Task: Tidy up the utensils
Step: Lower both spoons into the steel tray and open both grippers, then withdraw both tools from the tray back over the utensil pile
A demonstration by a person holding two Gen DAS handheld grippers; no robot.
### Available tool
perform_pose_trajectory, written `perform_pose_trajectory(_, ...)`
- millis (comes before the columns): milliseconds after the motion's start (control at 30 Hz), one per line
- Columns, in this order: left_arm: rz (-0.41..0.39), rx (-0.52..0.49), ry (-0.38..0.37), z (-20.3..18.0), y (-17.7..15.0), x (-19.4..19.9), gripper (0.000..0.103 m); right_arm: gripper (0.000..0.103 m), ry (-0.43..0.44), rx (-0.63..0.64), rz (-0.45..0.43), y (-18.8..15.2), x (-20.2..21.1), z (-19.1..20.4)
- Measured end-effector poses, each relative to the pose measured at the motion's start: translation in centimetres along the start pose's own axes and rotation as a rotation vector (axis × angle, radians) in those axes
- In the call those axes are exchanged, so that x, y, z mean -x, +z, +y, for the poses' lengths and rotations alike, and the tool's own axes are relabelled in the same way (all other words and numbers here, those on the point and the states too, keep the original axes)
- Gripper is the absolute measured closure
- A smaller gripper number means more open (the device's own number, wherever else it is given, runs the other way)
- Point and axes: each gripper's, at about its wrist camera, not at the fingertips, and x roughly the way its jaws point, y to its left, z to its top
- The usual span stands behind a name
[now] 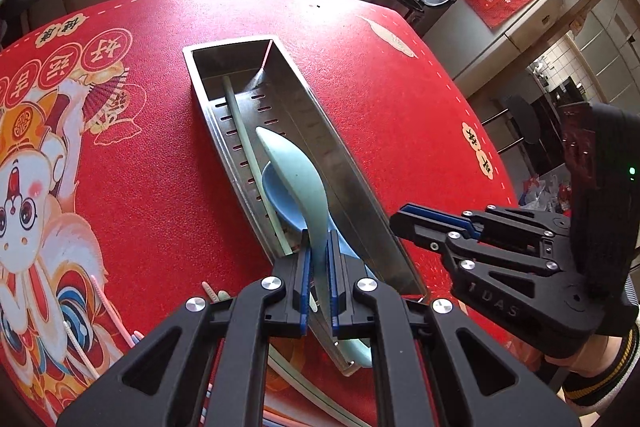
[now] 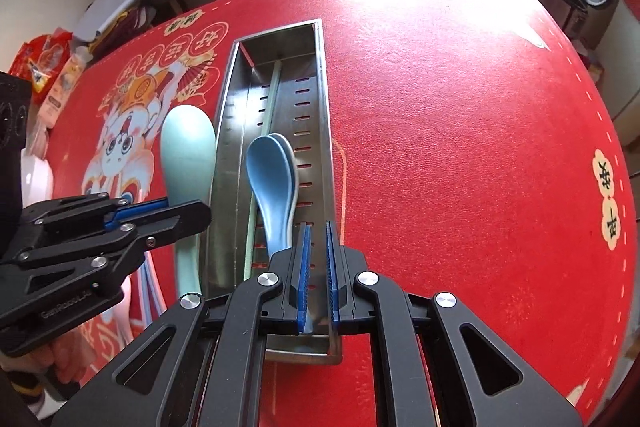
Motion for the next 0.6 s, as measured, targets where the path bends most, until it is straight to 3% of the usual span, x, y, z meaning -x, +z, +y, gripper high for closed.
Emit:
perform_pose_trajectory(100, 0.019, 0.009, -0.012, -0.2, 0.8, -0.7, 0.082, 0.094, 0.001, -0.022, -0.009, -0.1, 0.5, -0.5)
perform_pose_trajectory(133, 0.013, 0.005, -0.009, -0.3, 1.0, -0.7, 0.071, 0.094, 0.001, -0.027, -0.012, -0.2, 0.7, -0.6)
perform_pose_trajectory(300, -0.044, 0.026, -0.003, 0.2, 1.1, 1.0, 0.067, 0.094, 0.014, -0.05, -0.02, -0.8, 1.3, -0.6)
perform_pose_trajectory(400, -0.1, 0.056, 0.006, 1.2, 0.5, 3.1, 0.058, 0.094, 0.03, -0.055, -0.025, -1.3, 1.5, -0.1)
perform_pose_trajectory(500, -0.149, 0.075, 0.051, 2.5, -0.4, 5.6, 0.037, 0.094, 0.053, -0.049, -0.037, -1.9, 1.8, 0.9)
perform_pose_trajectory(533, -0.161, 0.084, 0.077, 2.9, -0.9, 6.4, 0.019, 0.094, 0.063, -0.045, -0.043, -2.2, 2.0, 1.3)
perform_pose_trajectory(567, -0.173, 0.095, 0.099, 3.6, -1.2, 7.3, 0.008, 0.094, 0.075, -0.04, -0.05, -2.3, 2.1, 1.8)
perform_pose_trajectory(600, -0.188, 0.106, 0.114, 4.1, -1.8, 8.1, 0.007, 0.094, 0.094, -0.032, -0.059, -2.6, 2.3, 2.2)
